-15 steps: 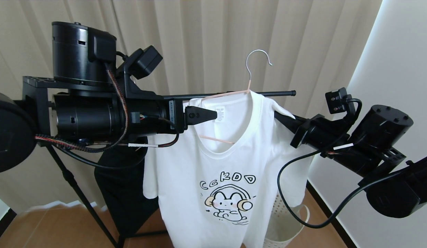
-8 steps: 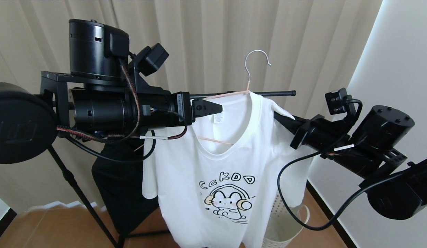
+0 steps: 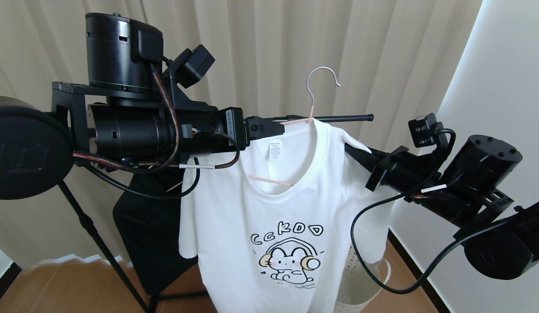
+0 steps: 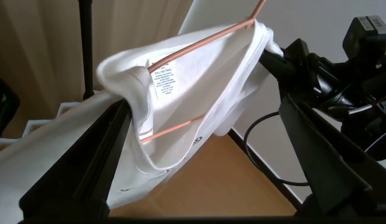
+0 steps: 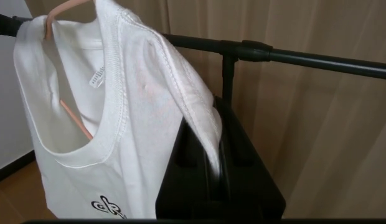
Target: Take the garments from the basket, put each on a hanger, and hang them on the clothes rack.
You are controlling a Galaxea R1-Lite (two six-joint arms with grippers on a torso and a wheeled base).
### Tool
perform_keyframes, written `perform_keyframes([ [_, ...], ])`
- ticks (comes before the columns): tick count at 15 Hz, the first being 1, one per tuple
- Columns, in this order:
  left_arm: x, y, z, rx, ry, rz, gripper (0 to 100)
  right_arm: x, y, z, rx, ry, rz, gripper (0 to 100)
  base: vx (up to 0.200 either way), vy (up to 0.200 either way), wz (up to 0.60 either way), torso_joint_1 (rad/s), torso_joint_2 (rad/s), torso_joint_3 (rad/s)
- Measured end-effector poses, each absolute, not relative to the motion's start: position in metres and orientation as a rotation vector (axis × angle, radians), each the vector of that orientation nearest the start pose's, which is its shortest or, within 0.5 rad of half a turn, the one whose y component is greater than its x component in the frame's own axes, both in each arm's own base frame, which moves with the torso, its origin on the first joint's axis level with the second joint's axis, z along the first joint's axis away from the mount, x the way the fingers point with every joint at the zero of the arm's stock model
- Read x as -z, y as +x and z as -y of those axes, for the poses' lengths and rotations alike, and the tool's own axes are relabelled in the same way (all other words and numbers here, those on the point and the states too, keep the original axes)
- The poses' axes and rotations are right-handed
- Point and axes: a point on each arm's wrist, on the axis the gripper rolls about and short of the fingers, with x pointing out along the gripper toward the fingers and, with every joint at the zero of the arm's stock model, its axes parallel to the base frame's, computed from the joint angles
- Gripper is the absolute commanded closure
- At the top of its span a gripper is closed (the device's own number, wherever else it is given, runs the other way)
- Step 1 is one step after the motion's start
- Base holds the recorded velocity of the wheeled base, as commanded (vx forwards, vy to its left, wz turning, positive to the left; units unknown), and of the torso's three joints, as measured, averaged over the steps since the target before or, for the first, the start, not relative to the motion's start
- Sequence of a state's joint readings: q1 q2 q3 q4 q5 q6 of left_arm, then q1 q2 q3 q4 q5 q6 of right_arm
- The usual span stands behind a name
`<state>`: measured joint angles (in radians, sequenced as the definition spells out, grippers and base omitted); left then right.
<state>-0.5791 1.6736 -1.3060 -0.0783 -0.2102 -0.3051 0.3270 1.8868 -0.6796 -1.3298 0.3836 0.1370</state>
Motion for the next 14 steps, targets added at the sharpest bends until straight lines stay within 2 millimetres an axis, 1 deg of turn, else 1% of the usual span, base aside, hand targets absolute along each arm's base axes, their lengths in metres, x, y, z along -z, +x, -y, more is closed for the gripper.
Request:
perform_keyframes([
  [3, -0.28, 0.263, 0.182, 0.747, -0.233, -0.4, 0, -0.159, 0.303, -0.118, -0.733, 0.125, 0.069, 100, 0.0, 0.0, 0.0, 0.0, 0.0, 0.0],
  [9, -0.282, 0.261, 0.198, 0.79, -0.226, -0.397, 0, -0.155, 0.3, -0.123, -0.75, 0.117, 0.056, 100, 0.0, 0.0, 0.0, 0.0, 0.0, 0.0],
  [14, -0.283, 0.261, 0.2, 0.79, -0.22, -0.396, 0, -0.156, 0.299, -0.123, -0.753, 0.117, 0.057, 100, 0.0, 0.0, 0.0, 0.0, 0.0, 0.0],
])
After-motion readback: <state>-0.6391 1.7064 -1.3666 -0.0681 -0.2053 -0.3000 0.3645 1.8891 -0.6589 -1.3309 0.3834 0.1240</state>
